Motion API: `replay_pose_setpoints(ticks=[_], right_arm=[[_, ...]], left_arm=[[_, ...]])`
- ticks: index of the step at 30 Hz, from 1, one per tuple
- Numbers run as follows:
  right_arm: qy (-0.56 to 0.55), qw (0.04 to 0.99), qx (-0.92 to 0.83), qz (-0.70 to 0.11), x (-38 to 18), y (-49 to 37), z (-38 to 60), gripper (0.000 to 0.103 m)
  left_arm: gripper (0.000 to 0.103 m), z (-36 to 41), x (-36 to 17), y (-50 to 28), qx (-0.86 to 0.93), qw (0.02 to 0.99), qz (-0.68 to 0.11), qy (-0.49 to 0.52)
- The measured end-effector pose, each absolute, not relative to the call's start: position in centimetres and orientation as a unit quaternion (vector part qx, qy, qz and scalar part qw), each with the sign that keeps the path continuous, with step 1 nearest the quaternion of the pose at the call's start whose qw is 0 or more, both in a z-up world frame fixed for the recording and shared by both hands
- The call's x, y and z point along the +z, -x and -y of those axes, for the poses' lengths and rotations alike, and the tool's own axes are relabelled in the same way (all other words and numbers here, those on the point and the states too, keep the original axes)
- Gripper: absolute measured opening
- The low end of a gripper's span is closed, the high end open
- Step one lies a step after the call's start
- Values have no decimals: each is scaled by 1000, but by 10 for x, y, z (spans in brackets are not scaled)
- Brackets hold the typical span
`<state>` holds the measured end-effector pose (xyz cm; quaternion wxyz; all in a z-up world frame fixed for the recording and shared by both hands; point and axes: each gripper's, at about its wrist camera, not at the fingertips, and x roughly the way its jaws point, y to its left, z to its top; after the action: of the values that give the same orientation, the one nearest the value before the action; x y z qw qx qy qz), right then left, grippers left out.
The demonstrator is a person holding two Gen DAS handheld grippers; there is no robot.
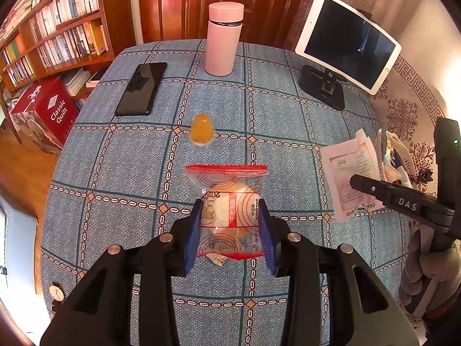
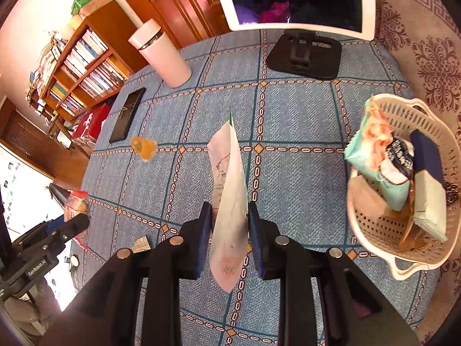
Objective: Organize snacks
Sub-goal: 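Lower the white packet into the white basket and open the right tool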
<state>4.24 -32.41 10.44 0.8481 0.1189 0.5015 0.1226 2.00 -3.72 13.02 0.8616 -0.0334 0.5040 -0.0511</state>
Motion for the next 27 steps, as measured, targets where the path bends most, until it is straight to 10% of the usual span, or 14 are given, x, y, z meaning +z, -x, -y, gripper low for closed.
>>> replay_pose_setpoints(ticks=[21,27], right_arm=[[-195,866,-10,-461,122,-57,479,26],[-190,873,-48,-446,122,-53,497,40]], left_arm=[[38,91,135,-16,-89,861,-501,8],[38,97,137,-14,-90,860,-502,5]])
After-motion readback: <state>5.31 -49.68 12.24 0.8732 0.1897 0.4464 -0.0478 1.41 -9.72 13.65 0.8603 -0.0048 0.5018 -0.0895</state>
